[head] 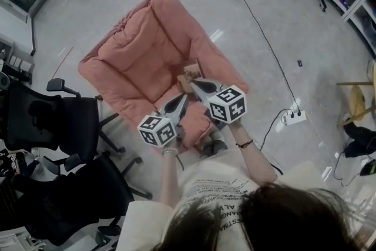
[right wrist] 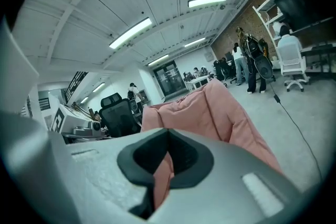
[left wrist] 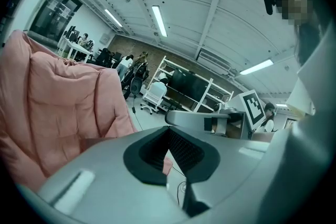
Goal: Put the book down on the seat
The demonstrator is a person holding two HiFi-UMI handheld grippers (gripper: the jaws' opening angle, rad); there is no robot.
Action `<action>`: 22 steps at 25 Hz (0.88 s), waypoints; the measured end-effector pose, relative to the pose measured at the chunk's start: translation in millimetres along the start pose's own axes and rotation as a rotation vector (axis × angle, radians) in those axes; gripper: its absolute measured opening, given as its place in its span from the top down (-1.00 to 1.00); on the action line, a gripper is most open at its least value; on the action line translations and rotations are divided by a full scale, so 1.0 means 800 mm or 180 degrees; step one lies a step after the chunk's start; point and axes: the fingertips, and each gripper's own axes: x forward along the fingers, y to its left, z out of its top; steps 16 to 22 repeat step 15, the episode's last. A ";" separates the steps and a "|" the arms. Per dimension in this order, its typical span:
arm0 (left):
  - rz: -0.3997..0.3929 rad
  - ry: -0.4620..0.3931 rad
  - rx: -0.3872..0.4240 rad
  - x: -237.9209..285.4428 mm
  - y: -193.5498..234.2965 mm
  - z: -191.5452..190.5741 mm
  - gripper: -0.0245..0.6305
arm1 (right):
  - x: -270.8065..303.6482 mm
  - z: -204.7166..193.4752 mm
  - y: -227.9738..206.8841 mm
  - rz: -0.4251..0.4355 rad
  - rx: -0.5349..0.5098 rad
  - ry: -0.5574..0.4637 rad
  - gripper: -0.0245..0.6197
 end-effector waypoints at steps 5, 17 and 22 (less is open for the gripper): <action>-0.0013 0.0003 0.0007 -0.001 0.002 -0.002 0.92 | -0.001 -0.002 0.001 0.0021 -0.0024 0.0005 0.92; -0.0047 0.0019 0.0011 -0.002 0.004 -0.004 0.92 | 0.002 -0.011 0.003 0.0096 0.0018 0.0059 0.92; -0.0047 0.0019 0.0011 -0.002 0.004 -0.004 0.92 | 0.002 -0.011 0.003 0.0096 0.0018 0.0059 0.92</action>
